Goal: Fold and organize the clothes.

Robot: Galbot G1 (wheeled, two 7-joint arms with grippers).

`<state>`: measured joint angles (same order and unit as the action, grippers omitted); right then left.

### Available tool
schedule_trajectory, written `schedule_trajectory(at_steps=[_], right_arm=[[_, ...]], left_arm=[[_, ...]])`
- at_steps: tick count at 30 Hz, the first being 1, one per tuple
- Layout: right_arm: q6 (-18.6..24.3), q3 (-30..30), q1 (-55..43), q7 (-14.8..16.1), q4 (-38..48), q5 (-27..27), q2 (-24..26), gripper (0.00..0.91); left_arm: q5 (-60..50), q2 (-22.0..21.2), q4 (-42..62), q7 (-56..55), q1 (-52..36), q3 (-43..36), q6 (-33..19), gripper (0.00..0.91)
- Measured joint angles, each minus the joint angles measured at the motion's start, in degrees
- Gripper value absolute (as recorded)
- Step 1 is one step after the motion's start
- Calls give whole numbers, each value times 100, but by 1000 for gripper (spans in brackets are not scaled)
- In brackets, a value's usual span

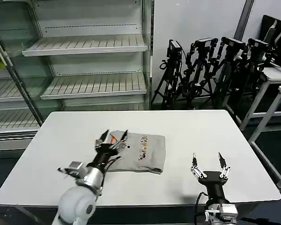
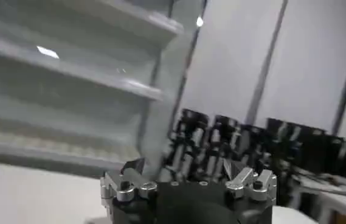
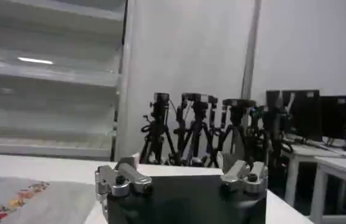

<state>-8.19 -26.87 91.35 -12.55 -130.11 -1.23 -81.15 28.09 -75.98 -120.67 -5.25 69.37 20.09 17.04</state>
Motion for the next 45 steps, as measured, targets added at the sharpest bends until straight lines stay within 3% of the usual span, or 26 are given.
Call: schedule_trajectory(at_steps=[22,45], right_arm=[[367,355,-132,-146,127,110,227,907],[174,296,-107,-279,31,138,356,907]], left_arm=[[-1423,-109,-1031,349,1757,823,-388,907],[-1733,-219,-1354,529,2199,929,-391,907]])
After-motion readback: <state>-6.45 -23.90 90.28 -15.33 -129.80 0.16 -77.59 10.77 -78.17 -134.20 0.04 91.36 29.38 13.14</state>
